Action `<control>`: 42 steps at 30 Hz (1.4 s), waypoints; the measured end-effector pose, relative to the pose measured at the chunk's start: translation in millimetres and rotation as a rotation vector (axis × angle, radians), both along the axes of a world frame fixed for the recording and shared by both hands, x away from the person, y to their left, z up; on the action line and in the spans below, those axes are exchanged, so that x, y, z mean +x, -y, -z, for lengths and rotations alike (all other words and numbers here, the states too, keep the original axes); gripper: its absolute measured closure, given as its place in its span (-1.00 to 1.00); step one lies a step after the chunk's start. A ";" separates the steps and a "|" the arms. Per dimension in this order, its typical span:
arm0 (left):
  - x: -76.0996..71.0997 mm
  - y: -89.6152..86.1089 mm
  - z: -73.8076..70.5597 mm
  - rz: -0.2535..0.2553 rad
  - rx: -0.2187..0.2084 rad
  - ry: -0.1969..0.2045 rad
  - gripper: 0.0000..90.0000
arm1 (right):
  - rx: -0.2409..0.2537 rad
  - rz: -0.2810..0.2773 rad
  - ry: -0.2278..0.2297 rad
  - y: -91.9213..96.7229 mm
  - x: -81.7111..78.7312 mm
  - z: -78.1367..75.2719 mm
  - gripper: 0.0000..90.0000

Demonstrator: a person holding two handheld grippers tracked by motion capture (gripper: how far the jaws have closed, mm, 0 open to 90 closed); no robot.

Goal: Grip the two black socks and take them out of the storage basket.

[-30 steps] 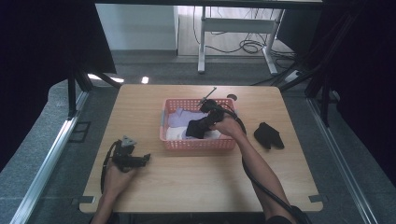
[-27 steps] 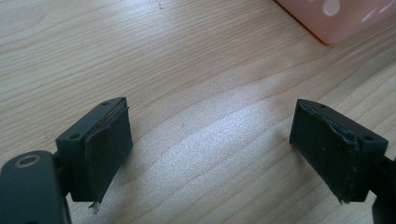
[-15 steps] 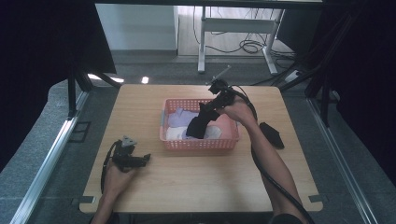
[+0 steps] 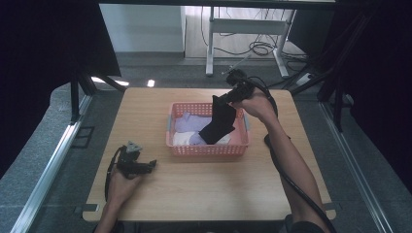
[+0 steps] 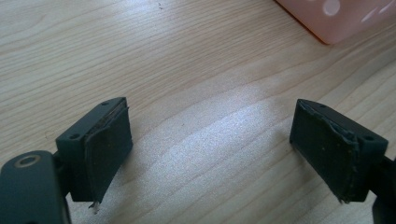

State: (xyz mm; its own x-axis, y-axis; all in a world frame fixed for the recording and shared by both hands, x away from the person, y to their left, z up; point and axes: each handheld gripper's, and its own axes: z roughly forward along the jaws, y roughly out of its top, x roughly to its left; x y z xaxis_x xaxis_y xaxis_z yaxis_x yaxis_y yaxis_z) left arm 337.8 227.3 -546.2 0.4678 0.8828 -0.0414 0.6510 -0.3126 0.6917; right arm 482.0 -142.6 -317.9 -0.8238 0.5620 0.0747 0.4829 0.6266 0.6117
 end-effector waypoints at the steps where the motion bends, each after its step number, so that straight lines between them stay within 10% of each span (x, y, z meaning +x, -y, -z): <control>1: 0.0 0.0 0.0 -0.001 -0.001 0.000 -0.72 | 0.004 0.000 0.005 1.5 -0.5 -3.2 0.87; 31: -0.1 0.1 0.0 -0.002 0.000 -0.001 -0.72 | 0.071 0.183 0.108 92.2 -13.6 -105.4 0.87; 42: -0.1 0.3 -0.1 0.000 0.005 -0.002 -0.72 | 0.027 0.296 0.140 135.1 -19.3 -110.0 0.87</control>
State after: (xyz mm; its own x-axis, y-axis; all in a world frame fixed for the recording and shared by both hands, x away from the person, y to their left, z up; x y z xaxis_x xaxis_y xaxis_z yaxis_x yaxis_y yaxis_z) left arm 337.7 227.0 -546.1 0.4681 0.8828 -0.0379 0.6522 -0.3162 0.6889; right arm 462.7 -277.7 -207.9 -0.6282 0.7780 -0.0093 0.5520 0.4540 0.6994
